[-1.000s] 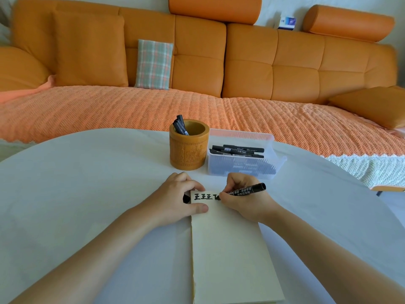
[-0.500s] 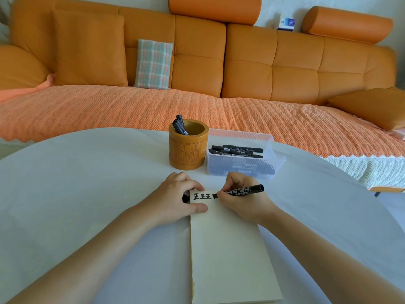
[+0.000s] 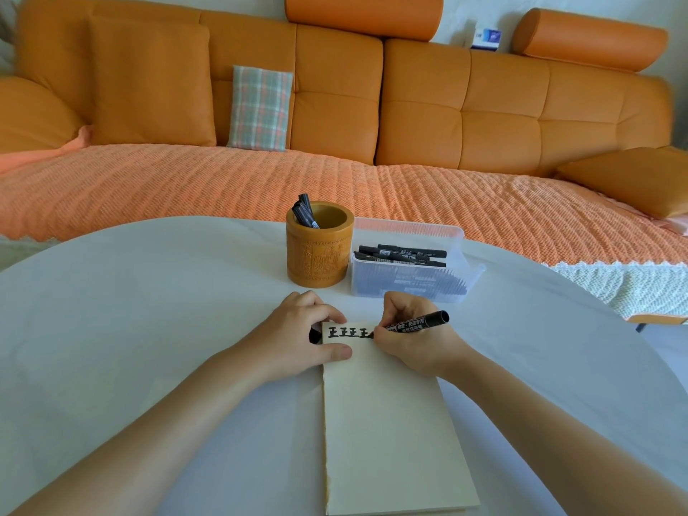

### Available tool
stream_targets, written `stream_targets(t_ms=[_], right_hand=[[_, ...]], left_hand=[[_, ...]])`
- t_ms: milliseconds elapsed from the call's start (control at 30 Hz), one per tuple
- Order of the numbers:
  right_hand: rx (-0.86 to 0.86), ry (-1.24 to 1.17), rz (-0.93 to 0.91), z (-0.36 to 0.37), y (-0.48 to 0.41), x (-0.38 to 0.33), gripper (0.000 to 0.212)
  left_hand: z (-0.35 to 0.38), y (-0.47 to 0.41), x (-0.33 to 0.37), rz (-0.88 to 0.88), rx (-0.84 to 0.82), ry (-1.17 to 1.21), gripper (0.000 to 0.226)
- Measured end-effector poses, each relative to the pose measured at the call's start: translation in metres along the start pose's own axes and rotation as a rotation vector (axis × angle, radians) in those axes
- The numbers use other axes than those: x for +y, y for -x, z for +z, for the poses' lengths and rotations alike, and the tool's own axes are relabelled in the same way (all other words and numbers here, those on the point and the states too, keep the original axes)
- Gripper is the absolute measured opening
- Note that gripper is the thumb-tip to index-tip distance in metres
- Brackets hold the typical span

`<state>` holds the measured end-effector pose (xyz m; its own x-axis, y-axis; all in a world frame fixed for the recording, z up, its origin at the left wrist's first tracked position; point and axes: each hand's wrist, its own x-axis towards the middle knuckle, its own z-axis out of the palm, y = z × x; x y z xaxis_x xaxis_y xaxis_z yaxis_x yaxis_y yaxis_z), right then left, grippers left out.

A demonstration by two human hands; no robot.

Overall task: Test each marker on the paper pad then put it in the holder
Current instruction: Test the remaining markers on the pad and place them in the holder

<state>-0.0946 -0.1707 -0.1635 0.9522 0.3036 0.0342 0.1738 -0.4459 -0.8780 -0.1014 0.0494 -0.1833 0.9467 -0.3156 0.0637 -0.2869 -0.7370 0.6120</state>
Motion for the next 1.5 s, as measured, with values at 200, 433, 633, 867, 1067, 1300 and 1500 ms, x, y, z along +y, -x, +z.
stream_targets(t_ms=[200, 433, 633, 867, 1067, 1300, 1500], right_hand=[[0.121, -0.208, -0.005, -0.004, 0.0, 0.002, 0.015], [0.072, 0.09, -0.264, -0.029, 0.003, -0.004, 0.054], [-0.089, -0.357, -0.015, -0.016, 0.008, -0.029, 0.042], [-0.194, -0.791, 0.19, 0.0, 0.011, -0.027, 0.03], [0.016, -0.044, 0.053, -0.003, 0.007, -0.034, 0.031], [0.15, 0.449, -0.089, -0.008, 0.007, -0.028, 0.02], [0.108, 0.479, -0.116, -0.006, 0.008, -0.028, 0.022]], left_hand=[[-0.004, 0.001, 0.0, 0.008, -0.019, 0.012, 0.044], [-0.034, 0.009, -0.008, 0.04, 0.012, -0.184, 0.033], [-0.034, 0.012, -0.012, 0.043, 0.041, -0.195, 0.009], [-0.035, 0.012, -0.01, -0.054, 0.233, -0.128, 0.006], [-0.039, 0.011, -0.002, -0.021, 0.28, 0.092, 0.009], [-0.036, 0.011, 0.004, 0.019, 0.246, 0.12, 0.012], [-0.033, 0.012, 0.011, 0.057, 0.203, 0.084, 0.011]])
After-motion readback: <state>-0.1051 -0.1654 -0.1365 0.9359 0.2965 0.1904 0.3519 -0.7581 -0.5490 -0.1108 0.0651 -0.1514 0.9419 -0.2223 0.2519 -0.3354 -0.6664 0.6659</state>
